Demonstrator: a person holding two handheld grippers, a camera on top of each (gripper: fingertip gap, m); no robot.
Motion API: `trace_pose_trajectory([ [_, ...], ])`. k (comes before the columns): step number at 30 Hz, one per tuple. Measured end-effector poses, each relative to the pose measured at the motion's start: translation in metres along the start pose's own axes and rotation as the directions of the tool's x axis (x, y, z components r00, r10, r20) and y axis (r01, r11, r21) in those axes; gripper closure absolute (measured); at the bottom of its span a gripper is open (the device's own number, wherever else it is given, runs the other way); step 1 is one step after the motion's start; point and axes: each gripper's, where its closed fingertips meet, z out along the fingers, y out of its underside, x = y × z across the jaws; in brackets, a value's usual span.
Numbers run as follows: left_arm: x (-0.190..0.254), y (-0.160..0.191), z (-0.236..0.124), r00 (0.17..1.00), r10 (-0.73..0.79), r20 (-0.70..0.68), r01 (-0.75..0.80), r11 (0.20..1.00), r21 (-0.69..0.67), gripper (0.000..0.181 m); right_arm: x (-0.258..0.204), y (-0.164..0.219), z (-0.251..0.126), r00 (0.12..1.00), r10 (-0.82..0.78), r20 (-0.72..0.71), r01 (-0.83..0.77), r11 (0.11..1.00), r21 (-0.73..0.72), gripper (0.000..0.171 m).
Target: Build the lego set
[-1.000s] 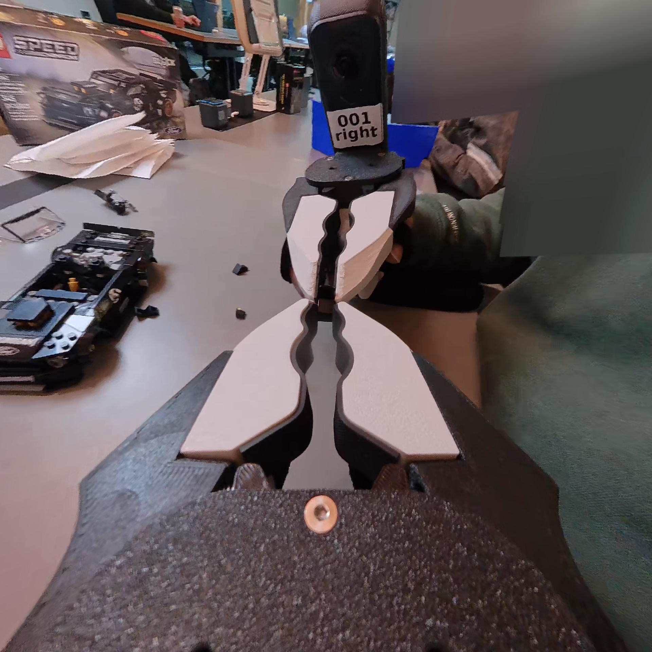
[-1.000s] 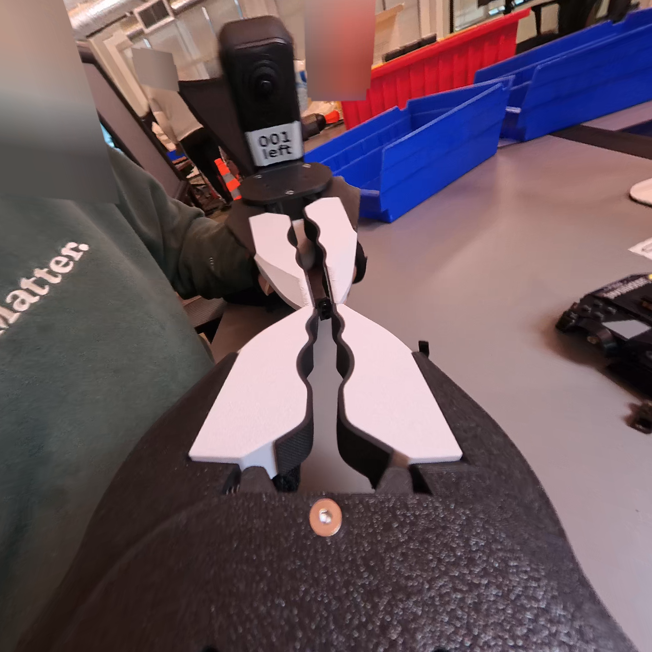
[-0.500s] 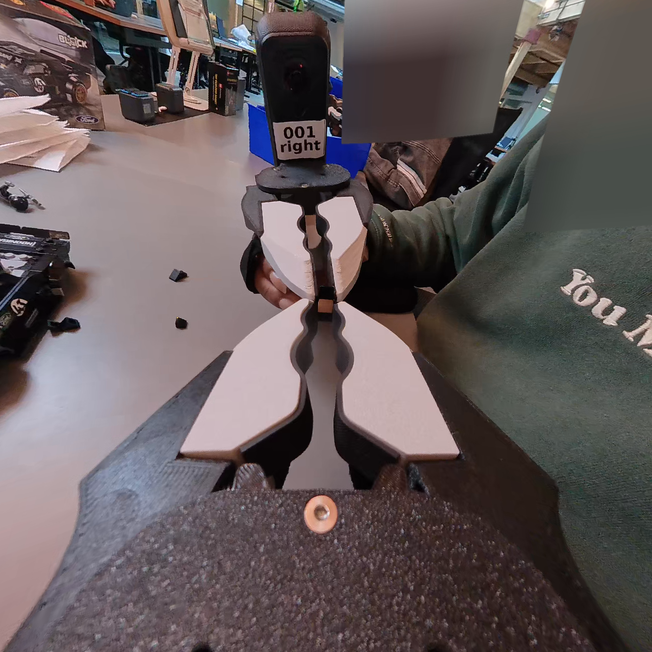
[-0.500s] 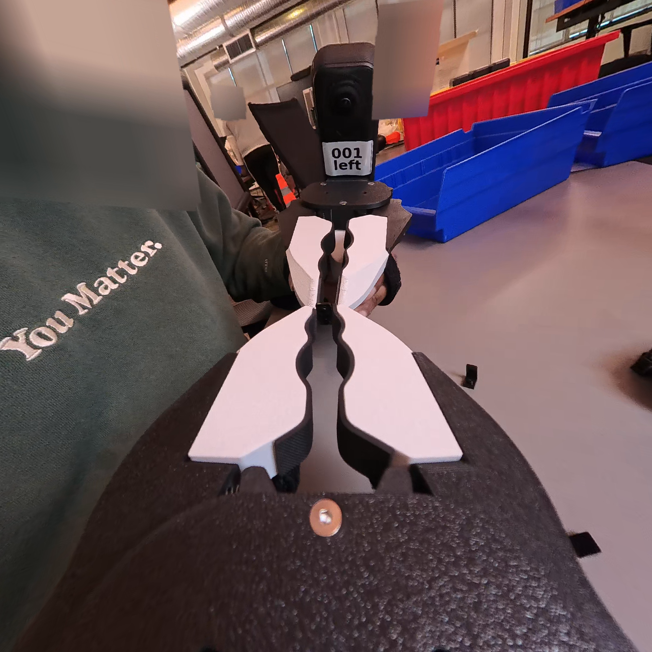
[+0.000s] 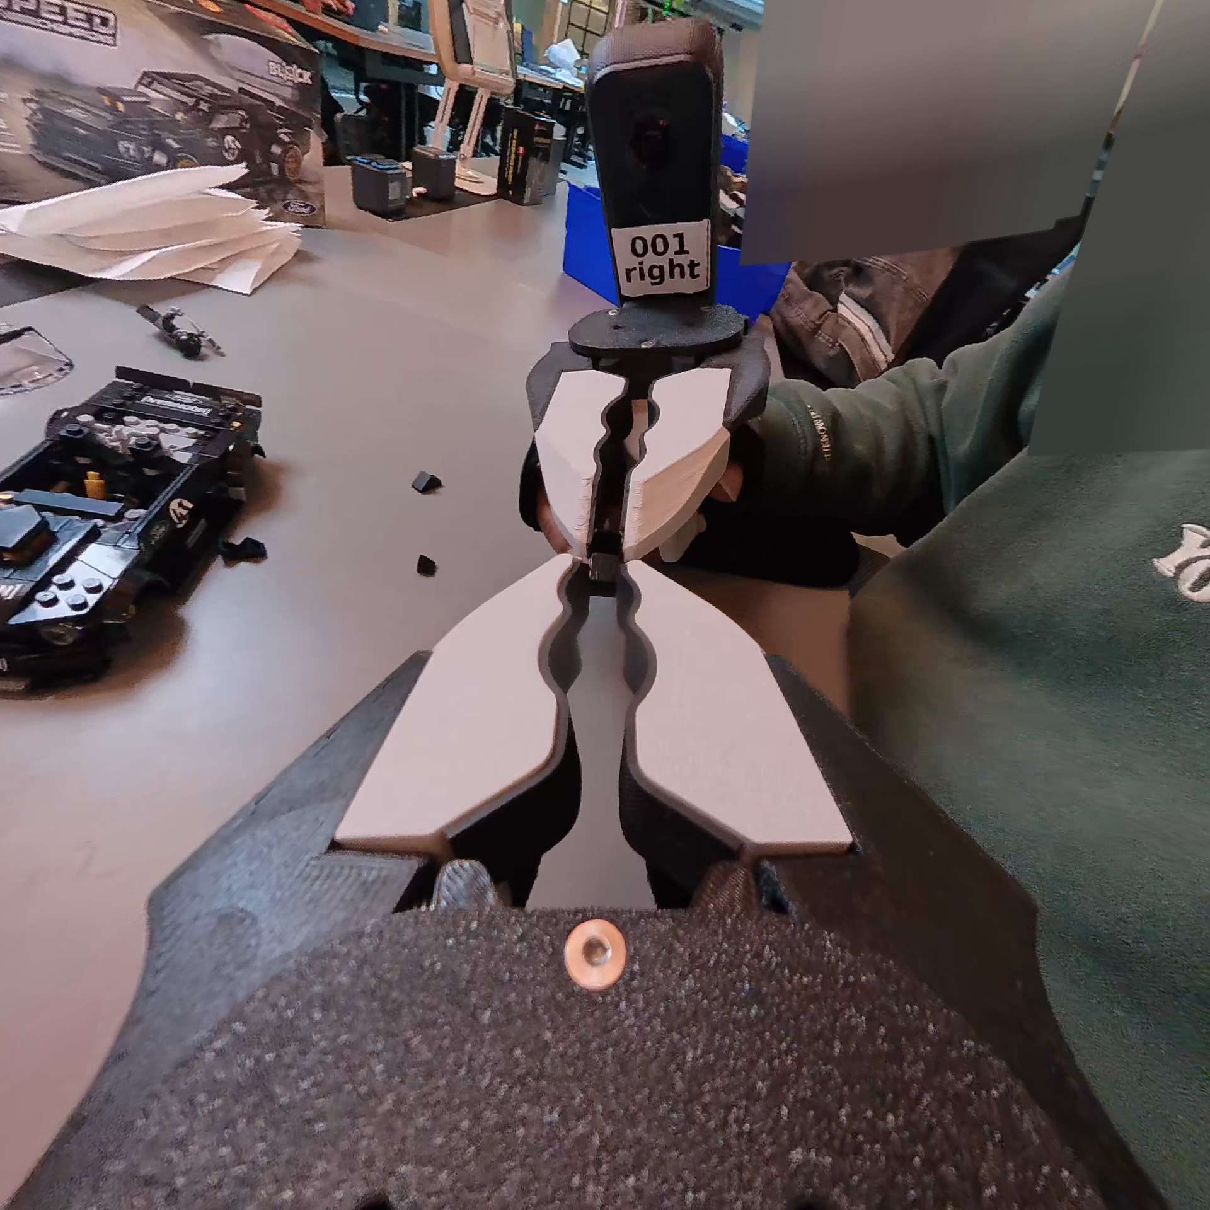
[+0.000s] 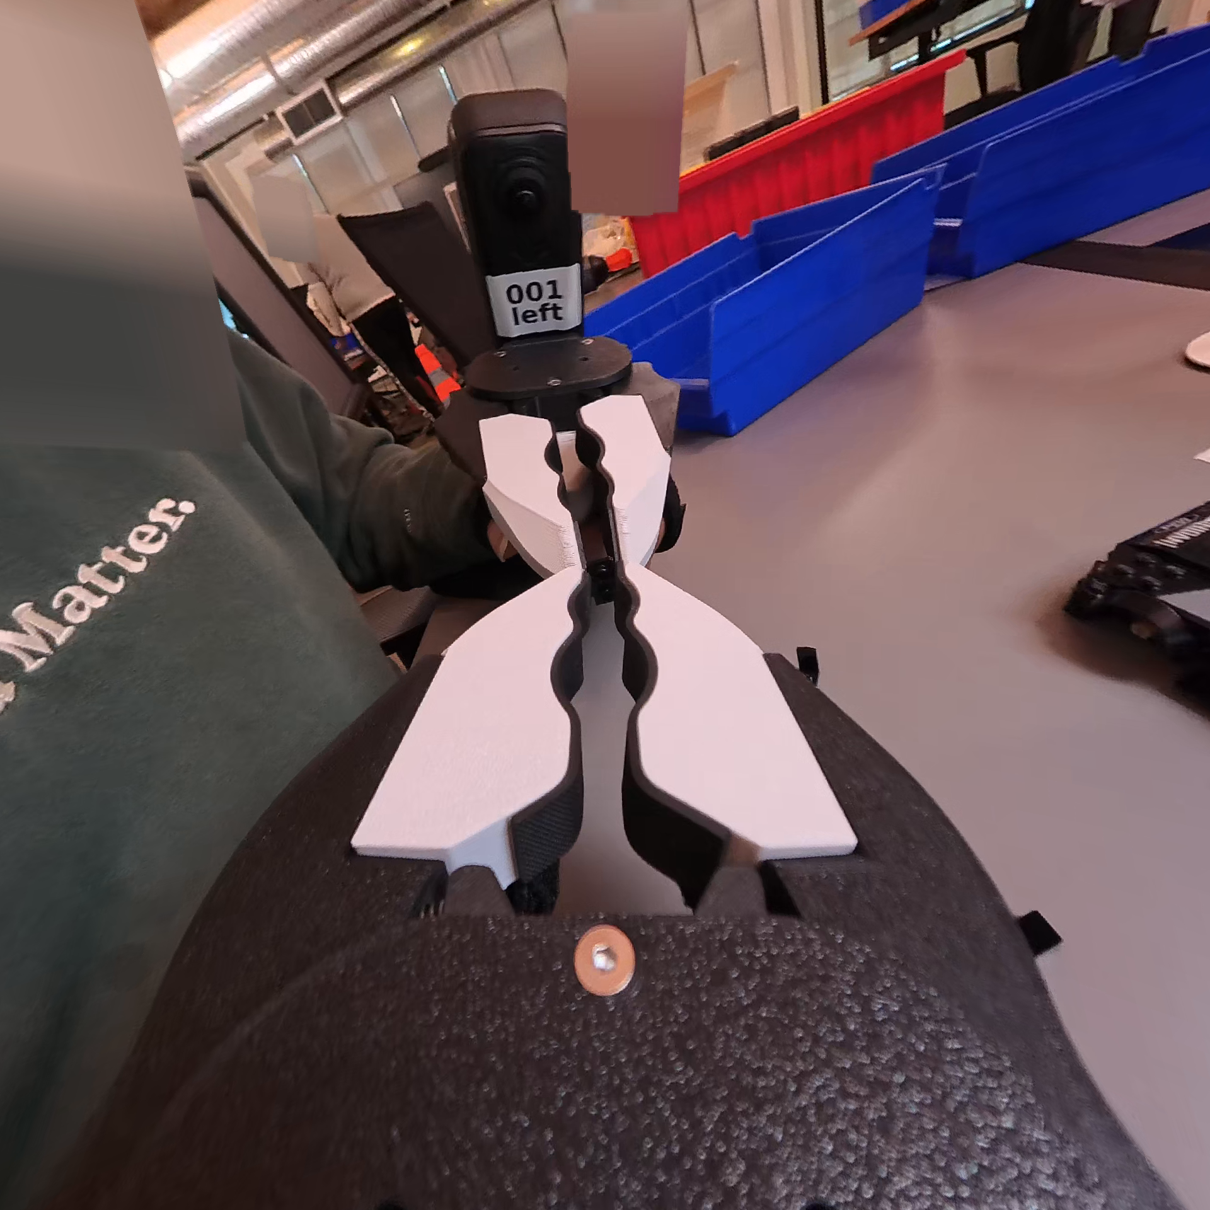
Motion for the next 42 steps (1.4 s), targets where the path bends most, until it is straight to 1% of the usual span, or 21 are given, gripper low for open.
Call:
trace_pose_trajectory([
  [2, 0.000, -0.001, 0.000, 1.000, -0.001, 0.002, 0.001, 1.000, 0.007, 0.172, 0.000, -0.001, 0.000, 1.000, 0.006, 0.002, -0.006, 1.000, 0.008, 0.164],
  [9, 0.009, -0.001, -0.001, 0.995, -0.045, -0.088, 0.046, 0.999, 0.012, 0.172, -0.008, -0.001, 0.000, 0.998, 0.003, 0.062, -0.004, 1.000, 0.015, 0.164],
  [18, 0.011, -0.007, -0.001, 0.992, -0.057, -0.108, 0.062, 0.997, 0.044, 0.172, -0.009, -0.007, -0.002, 0.997, 0.001, 0.084, -0.004, 0.999, 0.032, 0.164],
  [21, 0.012, -0.006, 0.000, 0.994, -0.043, -0.104, 0.047, 0.998, 0.037, 0.172, -0.009, -0.007, -0.004, 0.996, -0.015, 0.085, 0.013, 0.999, 0.031, 0.152],
  [26, 0.013, -0.005, 0.001, 0.994, -0.037, -0.106, 0.040, 0.999, 0.028, 0.172, -0.013, -0.005, -0.002, 0.995, -0.035, 0.090, 0.034, 0.999, 0.018, 0.152],
  [27, 0.013, -0.004, 0.001, 0.994, -0.033, -0.103, 0.036, 0.999, 0.024, 0.172, -0.013, -0.005, -0.002, 0.995, -0.037, 0.087, 0.036, 0.999, 0.016, 0.155],
  [28, 0.013, -0.003, 0.002, 0.994, -0.030, -0.102, 0.032, 0.999, 0.021, 0.172, -0.012, -0.004, -0.002, 0.996, -0.044, 0.075, 0.043, 0.999, 0.009, 0.162],
  [31, 0.008, -0.002, 0.004, 0.998, -0.001, -0.056, 0.003, 1.000, 0.030, 0.171, -0.007, -0.003, -0.004, 0.997, -0.058, 0.046, 0.058, 0.998, -0.012, 0.163],
  [33, -0.006, 0.001, 0.003, 0.998, 0.057, 0.038, -0.057, 0.998, 0.006, 0.156, 0.001, -0.010, -0.013, 0.998, -0.070, 0.007, 0.070, 0.998, 0.000, 0.163],
  [35, -0.021, 0.008, -0.001, 0.987, 0.112, 0.119, -0.107, 0.993, -0.048, 0.157, 0.017, -0.014, -0.027, 0.994, -0.086, -0.071, 0.086, 0.996, -0.011, 0.163],
  [36, -0.027, 0.012, -0.002, 0.983, 0.121, 0.142, -0.112, 0.991, -0.070, 0.158, 0.027, -0.012, -0.035, 0.987, -0.105, -0.118, 0.101, 0.994, -0.040, 0.163],
  [38, -0.032, 0.019, -0.002, 0.983, 0.108, 0.149, -0.093, 0.990, -0.103, 0.157, 0.044, -0.006, -0.049, 0.967, -0.157, -0.203, 0.138, 0.985, -0.103, 0.163],
  [40, -0.036, 0.026, 0.001, 0.983, 0.099, 0.152, -0.079, 0.988, -0.132, 0.158, 0.053, 0.002, -0.058, 0.957, -0.174, -0.231, 0.142, 0.979, -0.149, 0.163],
  [42, -0.037, 0.034, 0.005, 0.982, 0.116, 0.152, -0.089, 0.980, -0.177, 0.160, 0.057, 0.011, -0.062, 0.955, -0.190, -0.230, 0.146, 0.970, -0.196, 0.163],
])
